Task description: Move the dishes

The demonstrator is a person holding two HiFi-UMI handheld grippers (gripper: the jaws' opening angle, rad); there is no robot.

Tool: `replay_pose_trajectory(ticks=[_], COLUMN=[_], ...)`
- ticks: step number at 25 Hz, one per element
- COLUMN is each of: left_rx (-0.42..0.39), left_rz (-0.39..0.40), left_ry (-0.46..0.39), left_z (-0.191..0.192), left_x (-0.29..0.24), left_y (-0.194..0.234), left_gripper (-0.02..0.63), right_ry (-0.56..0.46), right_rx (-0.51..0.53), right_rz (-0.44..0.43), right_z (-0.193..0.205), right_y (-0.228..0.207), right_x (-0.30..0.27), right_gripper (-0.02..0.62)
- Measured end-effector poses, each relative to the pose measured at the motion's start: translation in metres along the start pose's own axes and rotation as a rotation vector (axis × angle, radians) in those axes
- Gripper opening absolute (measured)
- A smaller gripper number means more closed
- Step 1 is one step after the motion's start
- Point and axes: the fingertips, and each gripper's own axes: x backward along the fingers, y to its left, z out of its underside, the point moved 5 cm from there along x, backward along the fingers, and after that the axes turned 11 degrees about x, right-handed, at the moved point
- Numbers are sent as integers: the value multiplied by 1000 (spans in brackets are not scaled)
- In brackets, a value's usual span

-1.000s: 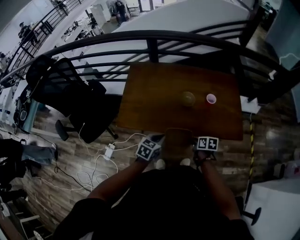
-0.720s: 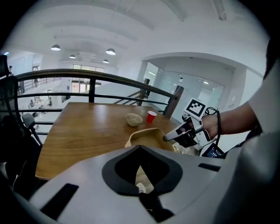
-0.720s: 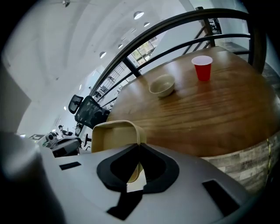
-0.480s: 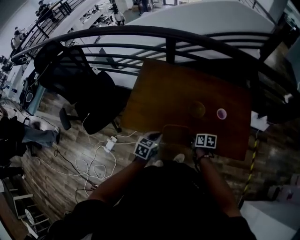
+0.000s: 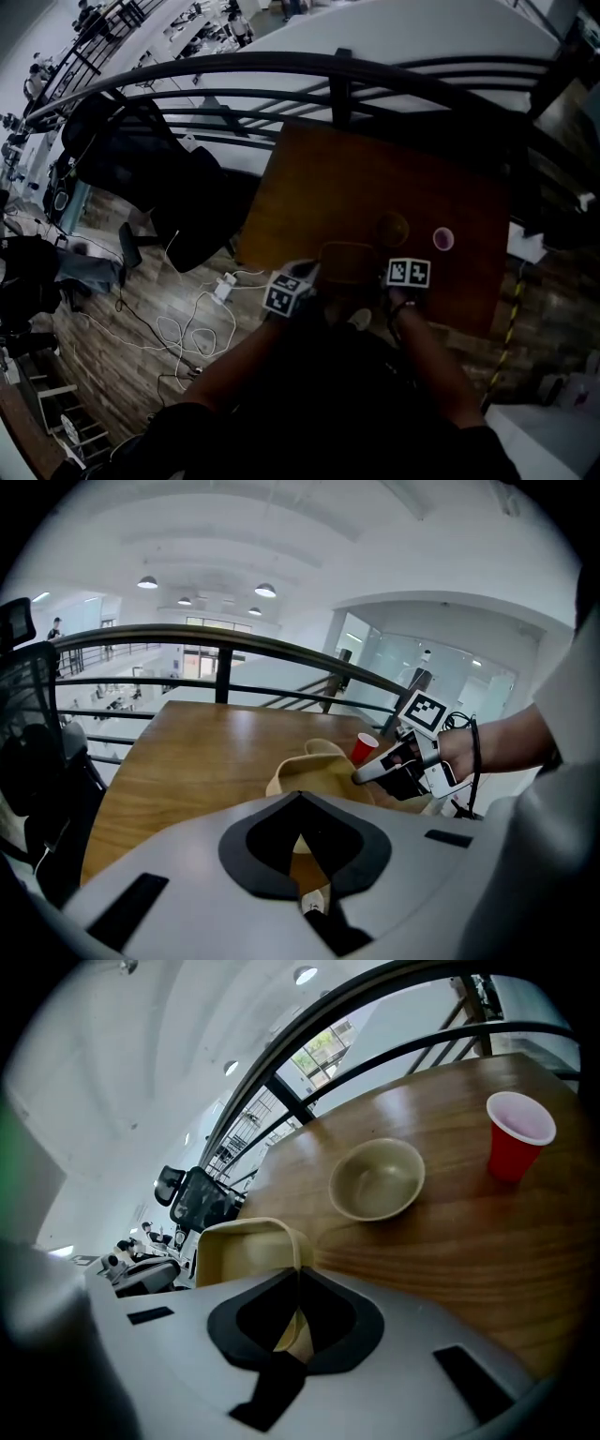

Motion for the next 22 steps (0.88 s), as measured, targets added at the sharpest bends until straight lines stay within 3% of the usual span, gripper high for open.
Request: replay_pose_trajectory(ticks=[15, 22], left_rx=[-87, -119], left_rz=[126, 176], left_ry=[118, 162], left_z=[-72, -88], left_x=[-49, -61], left_y=[85, 123], left_gripper=[-9, -9], right_ry=[-11, -10], right_rx=[-129, -177], right_rz=[78, 118], right_z=[-68, -93], right_y=[10, 12], right_x=[-61, -96], right_gripper=[23, 23])
